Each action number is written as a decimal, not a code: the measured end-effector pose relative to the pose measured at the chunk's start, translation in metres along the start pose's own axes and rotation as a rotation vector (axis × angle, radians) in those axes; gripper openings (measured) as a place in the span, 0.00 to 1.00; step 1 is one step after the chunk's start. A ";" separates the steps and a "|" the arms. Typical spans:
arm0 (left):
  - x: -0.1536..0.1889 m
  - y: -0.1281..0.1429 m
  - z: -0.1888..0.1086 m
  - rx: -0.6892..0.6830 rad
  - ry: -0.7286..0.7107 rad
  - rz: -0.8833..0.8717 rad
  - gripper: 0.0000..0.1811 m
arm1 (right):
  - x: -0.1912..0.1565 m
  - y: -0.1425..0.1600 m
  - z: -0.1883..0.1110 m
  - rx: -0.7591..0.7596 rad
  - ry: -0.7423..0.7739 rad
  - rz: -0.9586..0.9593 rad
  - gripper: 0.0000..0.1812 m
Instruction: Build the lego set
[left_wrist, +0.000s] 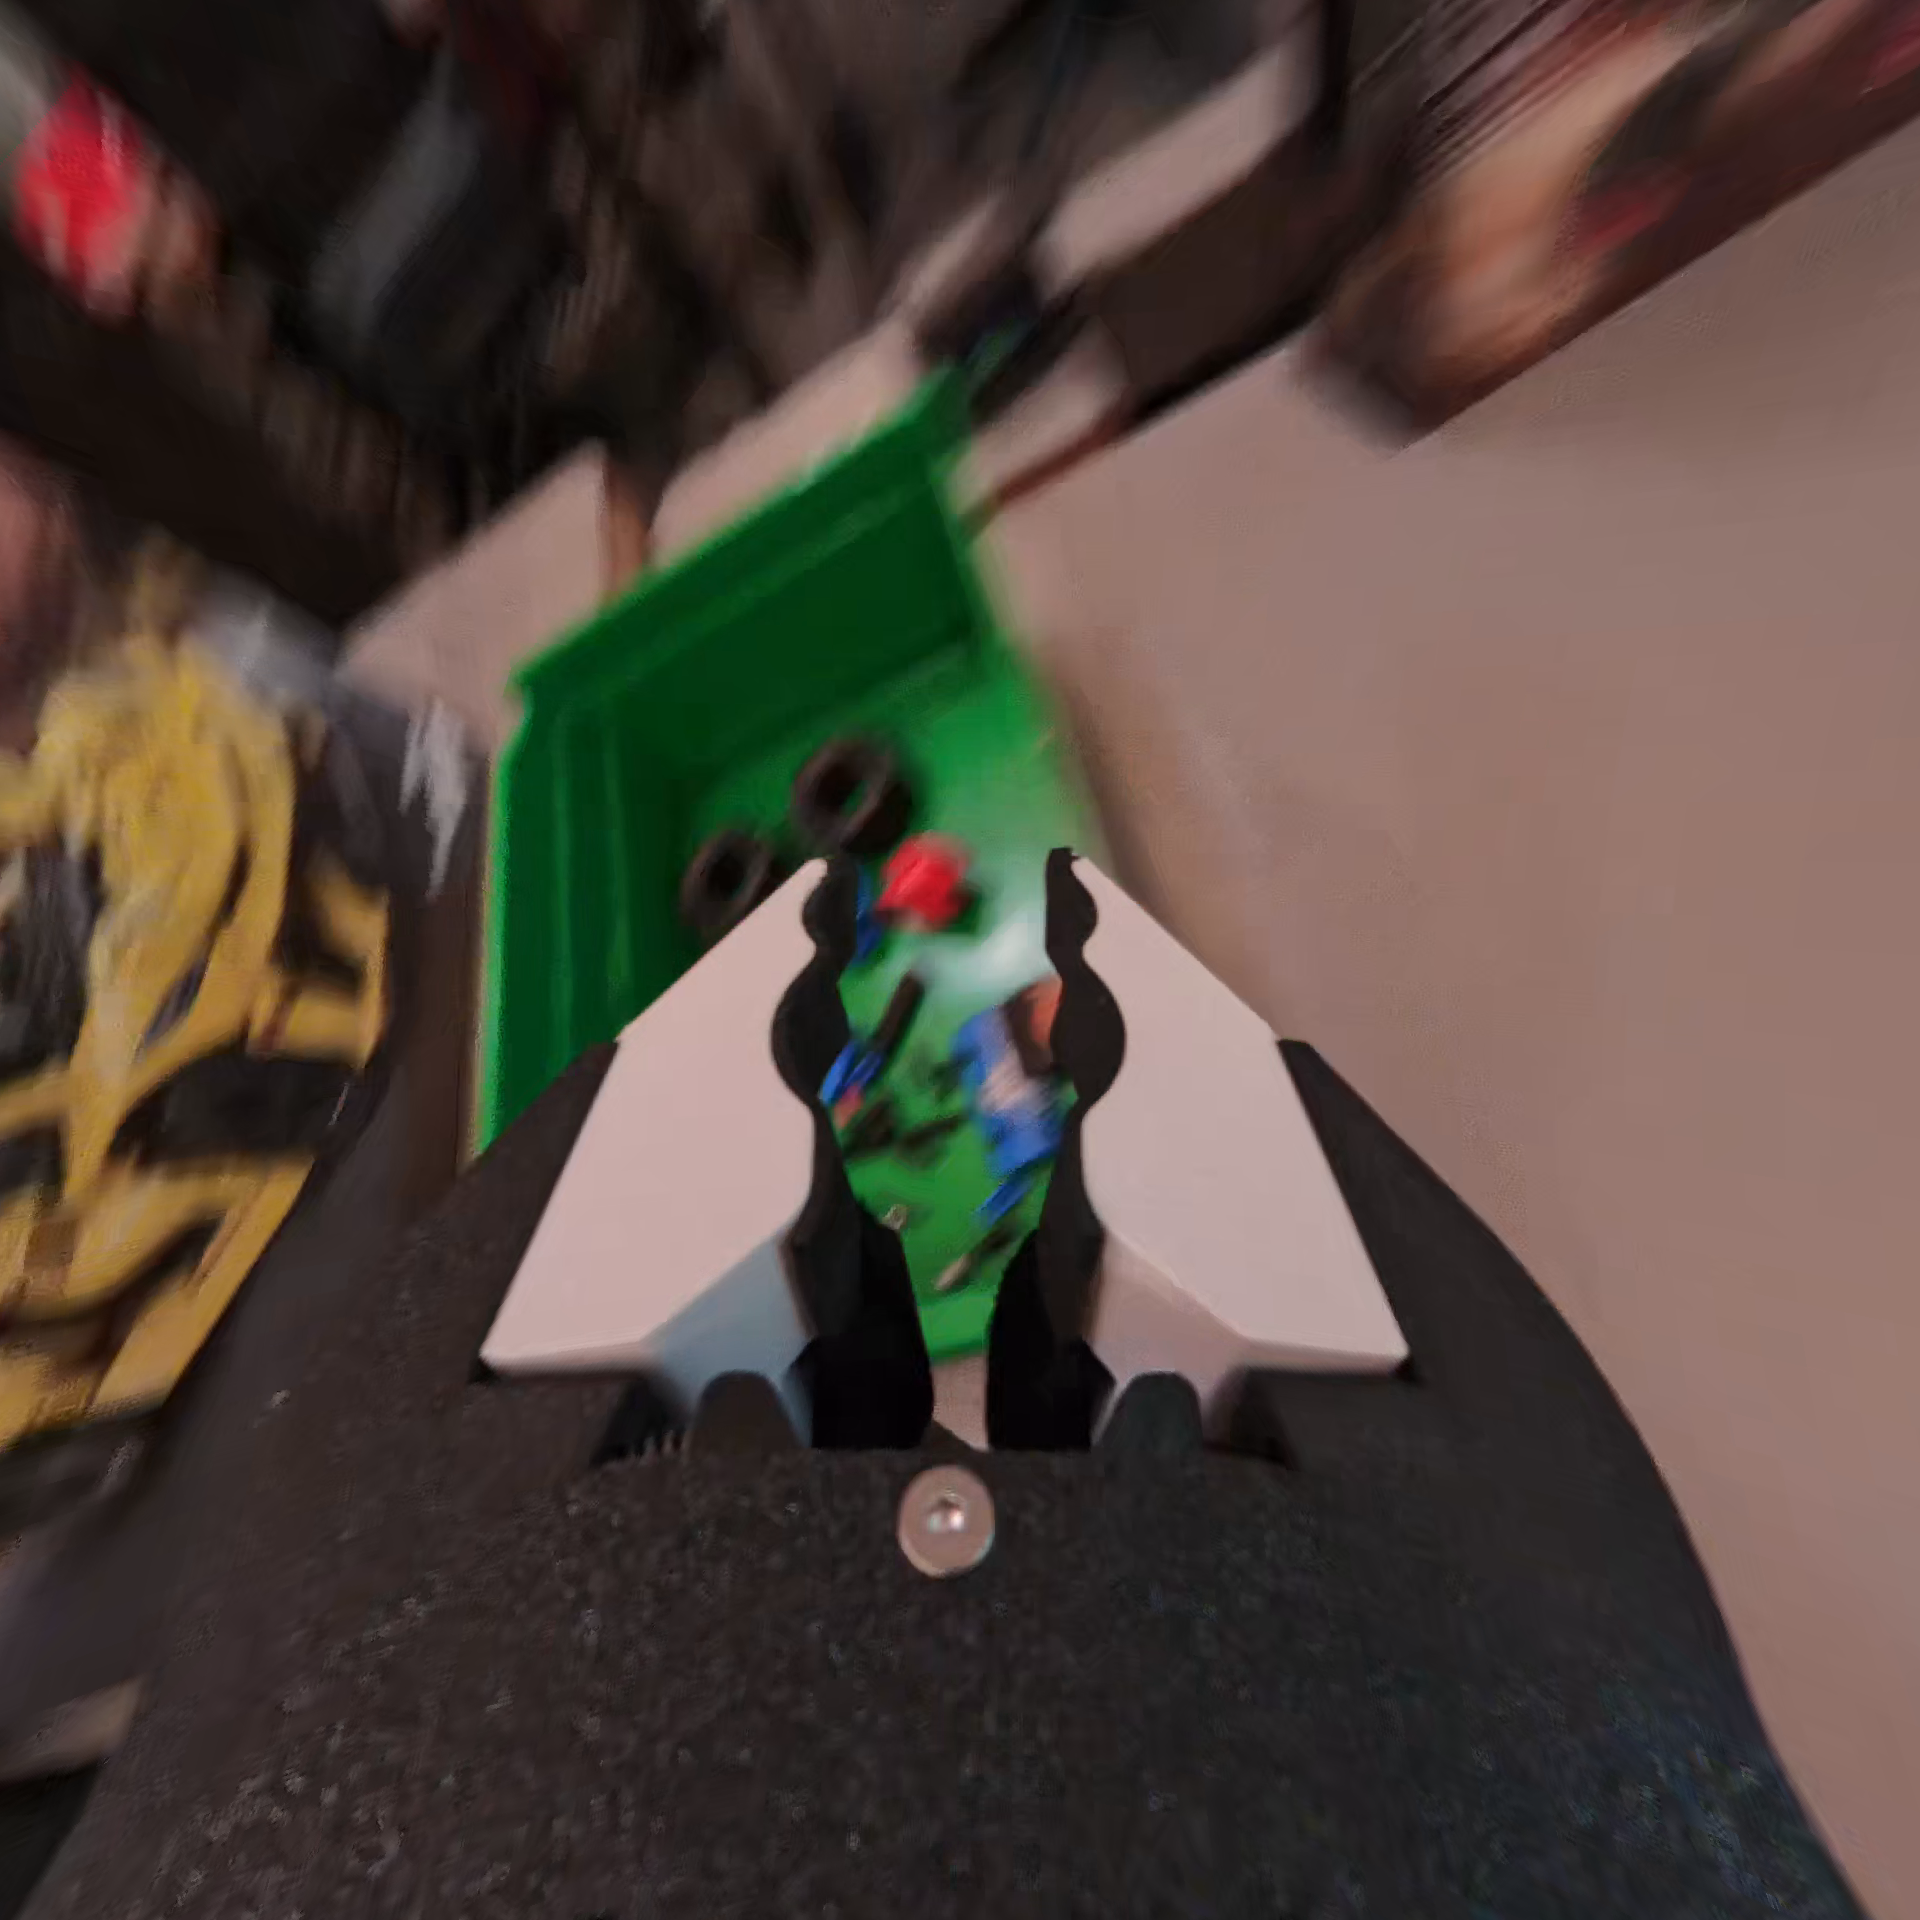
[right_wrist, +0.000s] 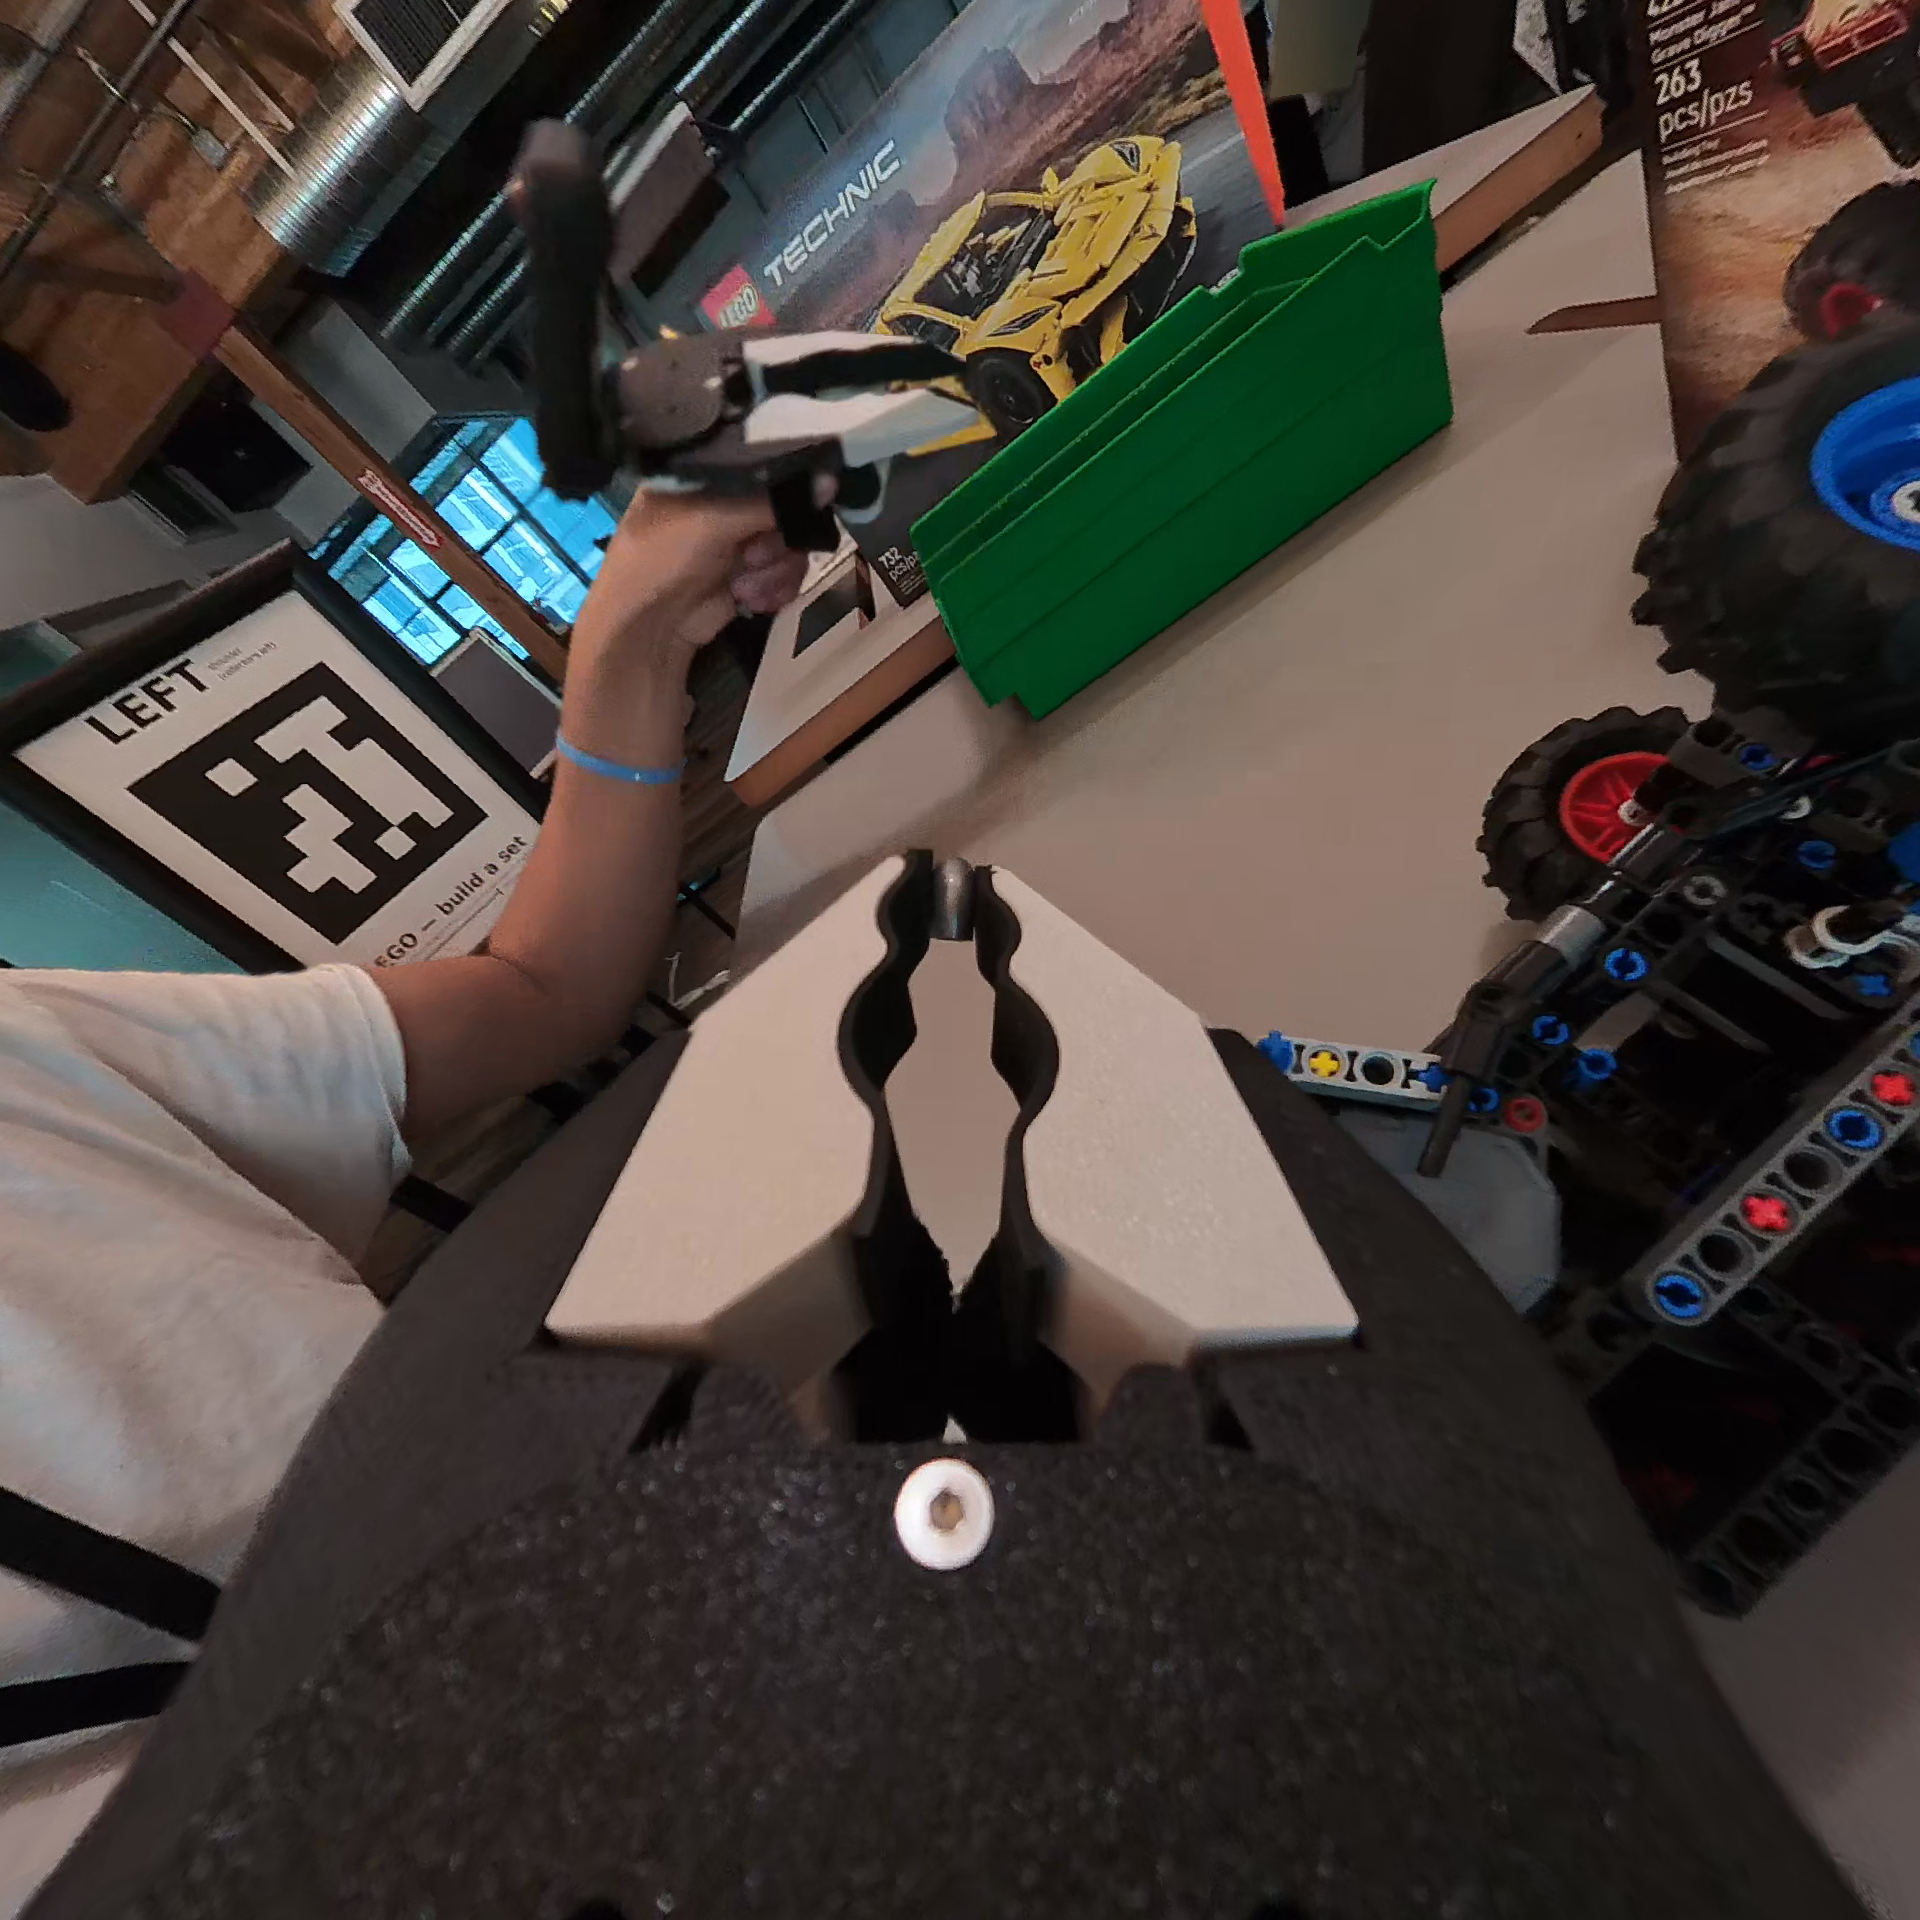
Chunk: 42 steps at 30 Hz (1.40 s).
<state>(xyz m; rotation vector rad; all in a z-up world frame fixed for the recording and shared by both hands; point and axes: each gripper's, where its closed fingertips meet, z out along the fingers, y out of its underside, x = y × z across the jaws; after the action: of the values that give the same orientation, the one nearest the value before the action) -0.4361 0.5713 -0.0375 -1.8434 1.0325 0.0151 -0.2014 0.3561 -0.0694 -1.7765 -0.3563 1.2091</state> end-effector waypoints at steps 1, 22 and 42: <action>0.046 -0.029 -0.012 0.132 0.106 0.076 0.16 | -0.001 -0.001 0.000 0.007 -0.016 0.016 0.04; 0.303 -0.094 -0.055 0.790 0.645 0.232 0.01 | -0.016 0.000 0.008 0.054 -0.192 0.164 0.04; 0.309 -0.074 -0.027 0.684 0.401 0.481 0.02 | 0.015 0.021 0.013 -0.128 0.189 -0.175 0.04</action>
<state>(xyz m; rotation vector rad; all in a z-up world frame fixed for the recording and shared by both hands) -0.2020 0.3645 -0.1013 -0.9693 1.5116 -0.3869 -0.2101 0.3615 -0.0964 -1.9088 -0.4764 0.9052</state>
